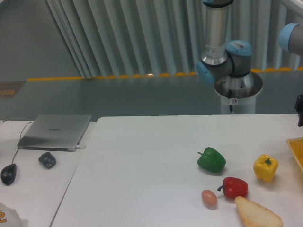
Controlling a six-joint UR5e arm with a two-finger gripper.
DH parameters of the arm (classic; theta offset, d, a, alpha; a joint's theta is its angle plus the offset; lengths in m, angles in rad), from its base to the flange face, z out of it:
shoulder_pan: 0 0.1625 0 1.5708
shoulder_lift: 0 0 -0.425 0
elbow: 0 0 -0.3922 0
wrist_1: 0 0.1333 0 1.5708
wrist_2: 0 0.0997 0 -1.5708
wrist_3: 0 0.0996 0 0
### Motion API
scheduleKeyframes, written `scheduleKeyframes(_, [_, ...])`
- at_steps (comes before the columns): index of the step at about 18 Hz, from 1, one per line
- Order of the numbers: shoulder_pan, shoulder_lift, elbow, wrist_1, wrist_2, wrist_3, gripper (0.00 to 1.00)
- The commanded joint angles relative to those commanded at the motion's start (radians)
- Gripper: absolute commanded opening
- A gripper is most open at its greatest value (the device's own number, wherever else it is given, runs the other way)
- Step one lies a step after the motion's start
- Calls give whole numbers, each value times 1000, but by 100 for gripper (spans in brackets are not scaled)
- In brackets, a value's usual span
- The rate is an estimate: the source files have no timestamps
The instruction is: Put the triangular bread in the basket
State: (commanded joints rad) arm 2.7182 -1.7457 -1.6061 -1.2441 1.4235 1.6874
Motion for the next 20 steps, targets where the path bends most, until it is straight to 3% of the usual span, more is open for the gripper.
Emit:
scheduleKeyframes(9, [0, -2, 0, 0, 2, -8, 100])
scheduleKeyframes(13, [-2, -2, 9, 0, -2, -116, 100])
scheduleKeyframes(20, [-20, -3, 12, 0, -2, -123, 100])
